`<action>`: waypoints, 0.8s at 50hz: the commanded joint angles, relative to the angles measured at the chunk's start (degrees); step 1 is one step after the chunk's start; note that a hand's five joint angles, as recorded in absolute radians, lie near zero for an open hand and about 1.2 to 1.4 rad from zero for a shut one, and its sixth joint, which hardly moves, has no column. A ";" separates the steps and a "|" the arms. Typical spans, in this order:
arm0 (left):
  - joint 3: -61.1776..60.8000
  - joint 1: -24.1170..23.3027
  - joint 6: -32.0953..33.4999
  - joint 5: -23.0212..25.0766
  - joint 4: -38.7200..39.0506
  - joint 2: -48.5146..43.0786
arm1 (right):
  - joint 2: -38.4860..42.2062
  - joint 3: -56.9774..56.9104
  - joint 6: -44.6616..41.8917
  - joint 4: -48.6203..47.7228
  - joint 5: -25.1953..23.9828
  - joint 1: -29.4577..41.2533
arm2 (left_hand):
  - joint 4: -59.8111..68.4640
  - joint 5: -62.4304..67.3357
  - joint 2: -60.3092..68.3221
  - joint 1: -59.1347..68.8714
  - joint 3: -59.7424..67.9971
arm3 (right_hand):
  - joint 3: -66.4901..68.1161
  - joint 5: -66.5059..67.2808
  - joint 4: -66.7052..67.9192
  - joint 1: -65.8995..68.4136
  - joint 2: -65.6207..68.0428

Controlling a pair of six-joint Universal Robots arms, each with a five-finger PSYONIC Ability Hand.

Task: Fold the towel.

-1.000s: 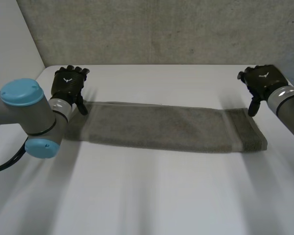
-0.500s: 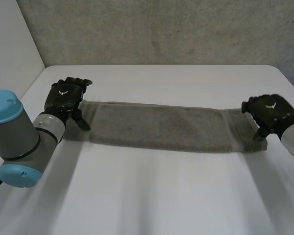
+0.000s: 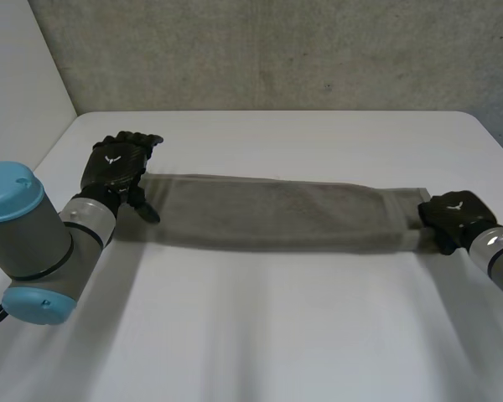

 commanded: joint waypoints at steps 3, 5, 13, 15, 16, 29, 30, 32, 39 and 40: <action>-0.06 0.02 -0.09 -0.08 -0.08 0.15 | -1.60 -2.17 -0.65 -1.83 4.35 -4.27 | -4.11 -11.72 -3.98 -4.51 -3.24 | 7.19 6.15 6.27 5.92 6.17; -0.06 0.11 0.00 -0.08 -0.08 0.24 | -1.69 -4.27 -2.05 -0.69 4.79 -6.46 | -3.95 -11.55 -3.81 -4.34 -3.07 | 7.19 6.15 6.27 5.92 6.17; 0.03 0.73 -0.09 -0.08 -0.17 1.99 | -1.07 -11.38 -10.65 5.01 6.02 -13.15 | -3.95 -11.55 -3.81 -4.34 -3.07 | 7.19 6.15 6.27 5.92 6.17; 0.03 0.81 -0.09 -0.08 -0.08 2.34 | -1.16 -12.61 -11.89 5.72 7.07 -13.06 | -3.95 -11.55 -3.81 -4.34 -3.07 | 7.19 6.15 6.27 5.92 6.17; 0.12 0.81 -0.18 -0.08 -0.08 2.70 | -1.51 -13.67 -11.90 6.34 7.86 -12.72 | -3.95 -11.55 -3.81 -4.34 -3.07 | 7.19 6.15 6.27 5.92 6.17; 0.55 0.02 -0.18 -0.61 -0.08 3.23 | -10.57 -18.33 -1.26 3.28 7.87 14.57 | -4.11 -11.72 -3.98 -4.51 -3.24 | 7.19 6.15 6.27 5.92 6.17; 0.56 0.02 -0.18 -0.61 -0.08 3.23 | -10.57 -18.34 -1.26 3.27 7.87 14.62 | -4.11 -11.72 -3.98 -4.51 -3.24 | 7.19 6.15 6.27 5.92 6.17; 0.47 -0.15 -0.18 -0.70 0.00 3.14 | -10.04 -18.34 -2.49 -1.28 7.52 23.81 | -4.11 -11.72 -3.98 -4.51 -3.24 | 7.19 6.15 6.27 5.92 6.17; 0.29 -0.94 -0.18 -0.79 0.00 3.14 | -0.72 -19.13 -6.54 -5.08 5.06 37.30 | -4.11 -11.72 -3.98 -4.51 -3.24 | 7.19 6.15 6.27 5.92 6.17; 0.12 -0.94 -0.18 -0.70 0.00 3.14 | 1.71 -19.74 -7.93 -4.82 4.62 39.56 | -4.11 -11.72 -3.98 -4.51 -3.24 | 7.19 6.15 6.27 5.92 6.17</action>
